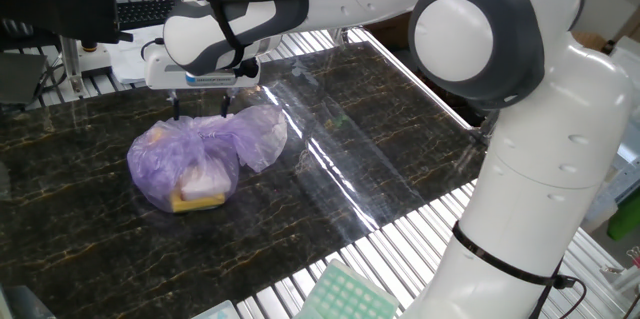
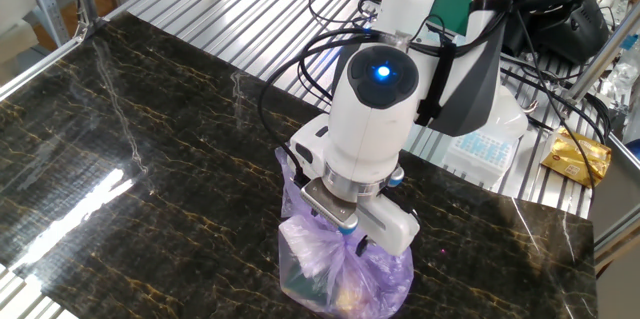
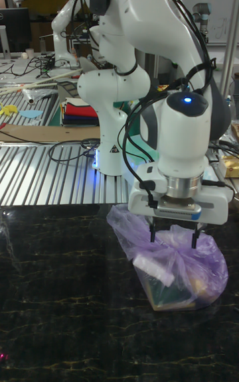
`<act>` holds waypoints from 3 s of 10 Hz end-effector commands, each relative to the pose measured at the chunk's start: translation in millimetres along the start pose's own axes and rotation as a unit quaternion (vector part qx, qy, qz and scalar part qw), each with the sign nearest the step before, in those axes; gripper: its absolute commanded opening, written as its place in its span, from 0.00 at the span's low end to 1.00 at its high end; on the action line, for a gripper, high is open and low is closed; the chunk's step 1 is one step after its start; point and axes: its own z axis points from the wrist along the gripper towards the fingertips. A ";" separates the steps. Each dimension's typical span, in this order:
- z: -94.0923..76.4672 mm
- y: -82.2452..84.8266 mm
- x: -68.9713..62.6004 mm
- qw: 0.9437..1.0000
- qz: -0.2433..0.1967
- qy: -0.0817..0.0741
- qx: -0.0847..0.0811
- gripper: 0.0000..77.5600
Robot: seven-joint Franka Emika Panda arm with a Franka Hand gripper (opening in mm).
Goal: Pick up a bag of things
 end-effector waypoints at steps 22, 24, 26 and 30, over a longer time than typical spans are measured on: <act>41.1 18.7 14.8 0.987 0.158 0.002 -0.016 1.00; 51.2 16.9 16.7 0.987 0.160 0.000 -0.017 1.00; 60.7 15.1 19.3 0.987 0.158 0.003 -0.020 1.00; 60.6 15.1 19.1 0.988 0.155 0.004 -0.025 1.00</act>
